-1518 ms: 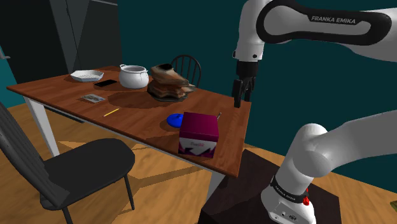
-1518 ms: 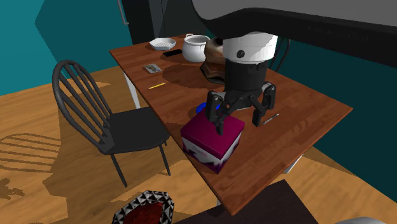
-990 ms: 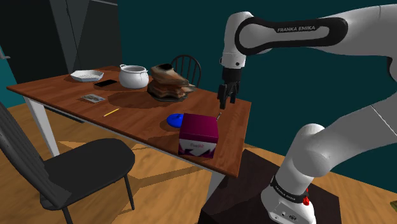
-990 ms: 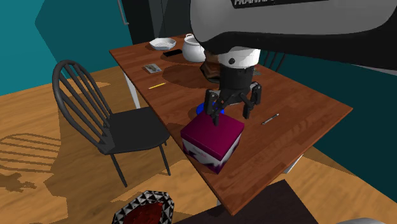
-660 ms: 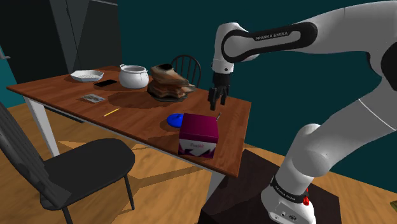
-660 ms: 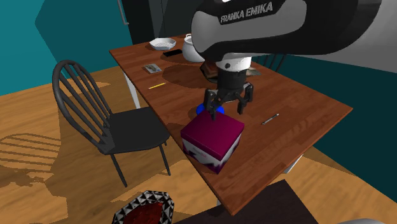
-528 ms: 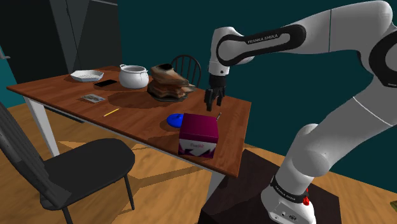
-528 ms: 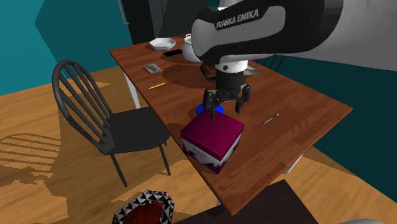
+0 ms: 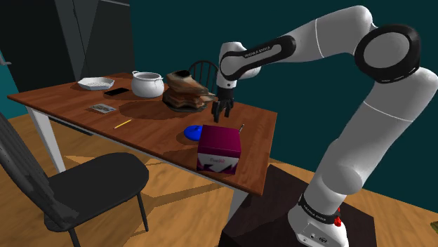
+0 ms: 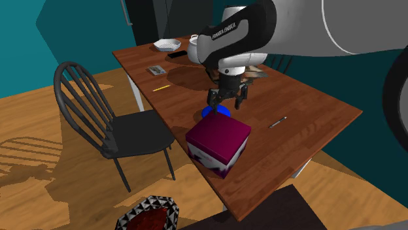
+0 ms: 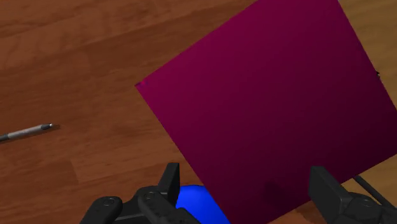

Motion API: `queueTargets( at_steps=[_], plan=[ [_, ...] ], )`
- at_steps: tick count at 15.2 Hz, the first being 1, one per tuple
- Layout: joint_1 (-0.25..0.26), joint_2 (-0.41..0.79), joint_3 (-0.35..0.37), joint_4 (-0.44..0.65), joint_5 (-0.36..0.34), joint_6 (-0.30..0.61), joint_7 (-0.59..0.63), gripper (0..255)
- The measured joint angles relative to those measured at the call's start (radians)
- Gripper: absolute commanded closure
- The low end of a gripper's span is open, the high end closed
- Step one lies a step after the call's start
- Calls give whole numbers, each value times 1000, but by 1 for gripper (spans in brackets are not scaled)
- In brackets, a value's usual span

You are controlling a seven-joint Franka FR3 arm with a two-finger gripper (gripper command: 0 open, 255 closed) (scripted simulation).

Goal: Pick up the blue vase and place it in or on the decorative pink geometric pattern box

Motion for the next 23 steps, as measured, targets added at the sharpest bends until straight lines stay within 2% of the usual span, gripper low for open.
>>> queueTargets(
  at_steps=[7,17,23],
  plan=[
    [-15,256,-13,195,25,92,-64,0],
    [-48,604,-9,564,58,111,-132,0],
    [-48,664,-6,577,63,160,-134,0]
  ],
)
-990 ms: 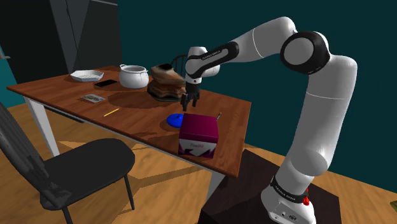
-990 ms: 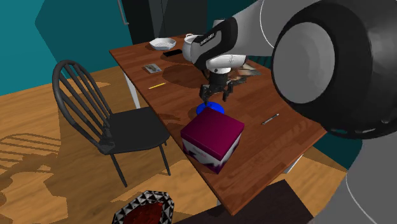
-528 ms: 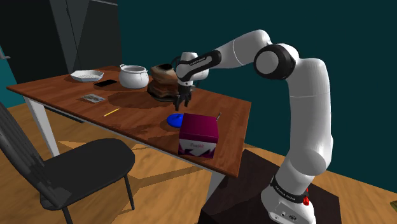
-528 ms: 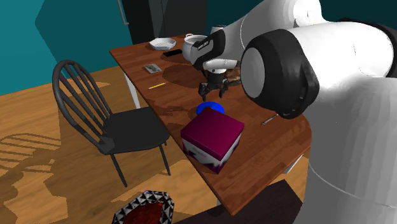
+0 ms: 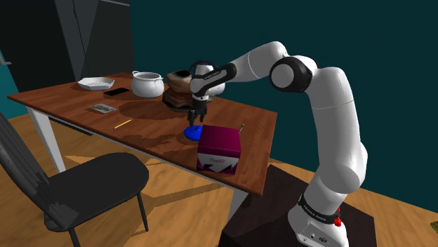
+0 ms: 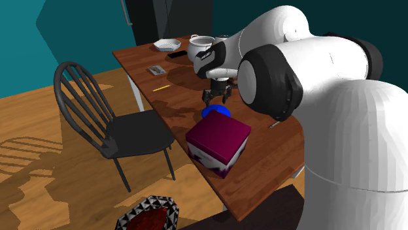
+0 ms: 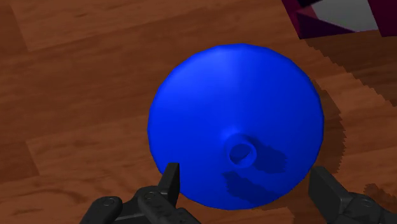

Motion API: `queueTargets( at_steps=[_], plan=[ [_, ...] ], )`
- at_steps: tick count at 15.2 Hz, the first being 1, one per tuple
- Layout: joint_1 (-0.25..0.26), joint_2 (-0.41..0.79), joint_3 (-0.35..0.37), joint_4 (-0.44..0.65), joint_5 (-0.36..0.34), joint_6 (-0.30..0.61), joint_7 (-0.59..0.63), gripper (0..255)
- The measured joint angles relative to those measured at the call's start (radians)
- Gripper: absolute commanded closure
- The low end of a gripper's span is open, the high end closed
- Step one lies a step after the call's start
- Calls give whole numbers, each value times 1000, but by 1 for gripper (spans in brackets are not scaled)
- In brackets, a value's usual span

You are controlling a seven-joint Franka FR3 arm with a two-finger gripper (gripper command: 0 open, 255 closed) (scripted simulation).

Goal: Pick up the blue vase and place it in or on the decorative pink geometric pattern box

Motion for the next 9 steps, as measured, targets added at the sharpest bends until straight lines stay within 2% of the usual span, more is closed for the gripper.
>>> queueTargets(
  at_steps=[7,8,9],
  plan=[
    [0,9,1,-9,1,19,-1,0],
    [0,9,1,-9,1,19,-1,255],
    [0,9,1,-9,1,19,-1,255]
  ],
)
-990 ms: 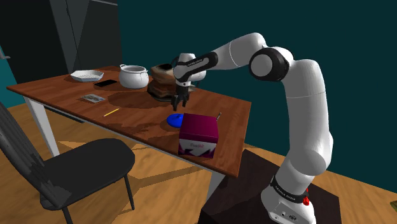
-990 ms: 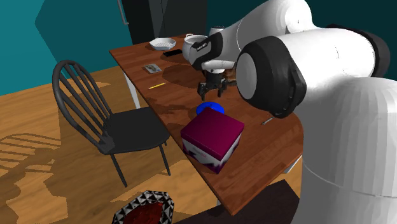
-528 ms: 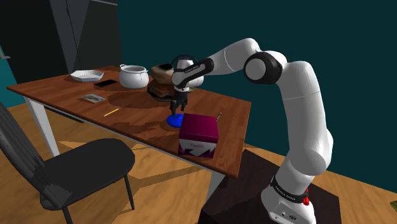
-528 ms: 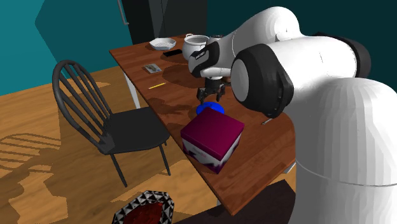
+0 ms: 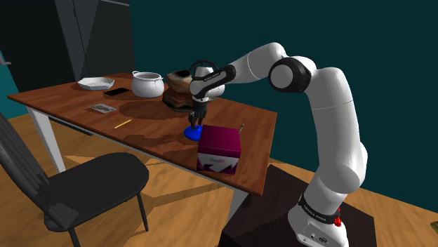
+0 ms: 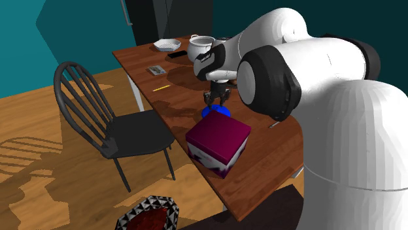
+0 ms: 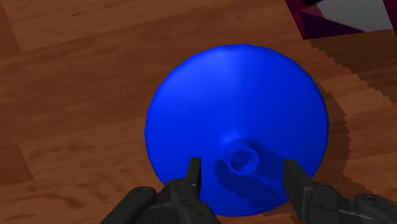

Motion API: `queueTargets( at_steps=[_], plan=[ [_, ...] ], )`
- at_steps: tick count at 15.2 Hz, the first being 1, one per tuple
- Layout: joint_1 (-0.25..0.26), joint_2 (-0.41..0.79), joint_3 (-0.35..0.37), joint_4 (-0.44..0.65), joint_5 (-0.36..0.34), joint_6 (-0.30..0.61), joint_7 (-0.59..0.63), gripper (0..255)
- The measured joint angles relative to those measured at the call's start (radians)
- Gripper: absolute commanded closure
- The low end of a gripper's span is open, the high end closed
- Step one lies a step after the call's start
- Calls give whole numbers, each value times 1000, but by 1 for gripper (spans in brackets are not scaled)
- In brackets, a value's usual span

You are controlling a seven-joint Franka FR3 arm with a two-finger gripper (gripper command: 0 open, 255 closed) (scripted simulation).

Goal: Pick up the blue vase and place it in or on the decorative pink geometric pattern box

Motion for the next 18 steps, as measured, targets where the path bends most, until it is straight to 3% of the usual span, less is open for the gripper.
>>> queueTargets(
  at_steps=[9,18],
  plan=[
    [0,0,0,0,0,0,0,255],
    [1,-54,-3,27,-6,-81,7,255]
  ],
)
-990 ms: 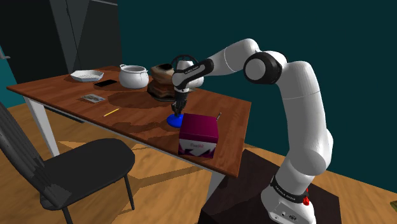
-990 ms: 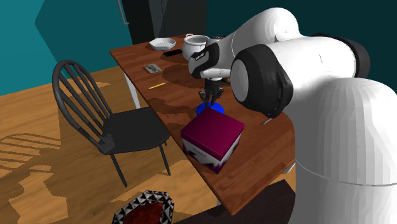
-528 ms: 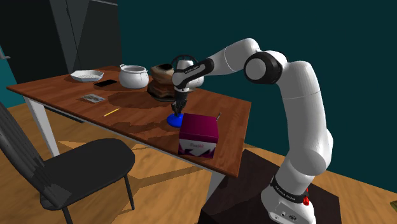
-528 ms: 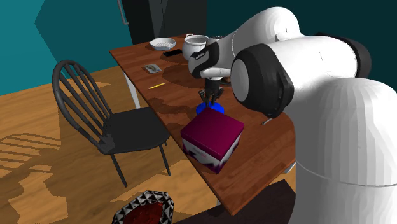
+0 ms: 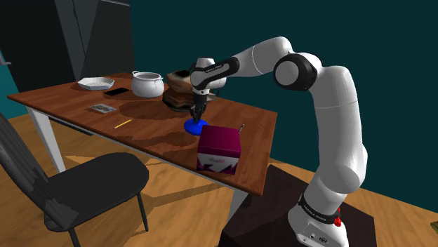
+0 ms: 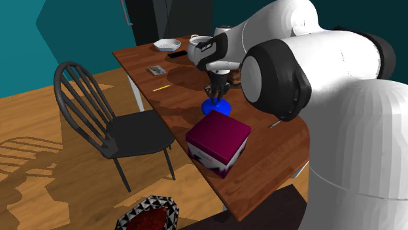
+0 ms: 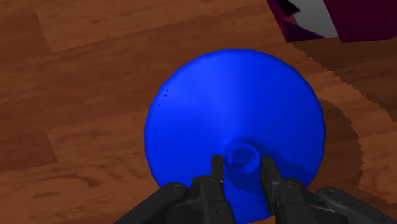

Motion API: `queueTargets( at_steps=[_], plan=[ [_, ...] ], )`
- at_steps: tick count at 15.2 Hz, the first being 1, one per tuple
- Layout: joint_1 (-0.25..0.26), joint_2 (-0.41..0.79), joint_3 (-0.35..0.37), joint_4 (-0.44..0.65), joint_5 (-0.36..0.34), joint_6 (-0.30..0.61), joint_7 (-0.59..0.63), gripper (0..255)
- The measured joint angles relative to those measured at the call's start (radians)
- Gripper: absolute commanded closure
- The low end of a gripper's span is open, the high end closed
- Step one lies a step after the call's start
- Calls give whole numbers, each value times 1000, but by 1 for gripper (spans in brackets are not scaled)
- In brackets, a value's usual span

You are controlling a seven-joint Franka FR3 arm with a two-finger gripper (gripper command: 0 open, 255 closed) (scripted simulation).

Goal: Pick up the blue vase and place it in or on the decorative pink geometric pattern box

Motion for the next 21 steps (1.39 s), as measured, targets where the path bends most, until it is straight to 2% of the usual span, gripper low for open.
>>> queueTargets(
  at_steps=[21],
  plan=[
    [-1,-76,-5,169,-11,-244,17,255]
  ],
)
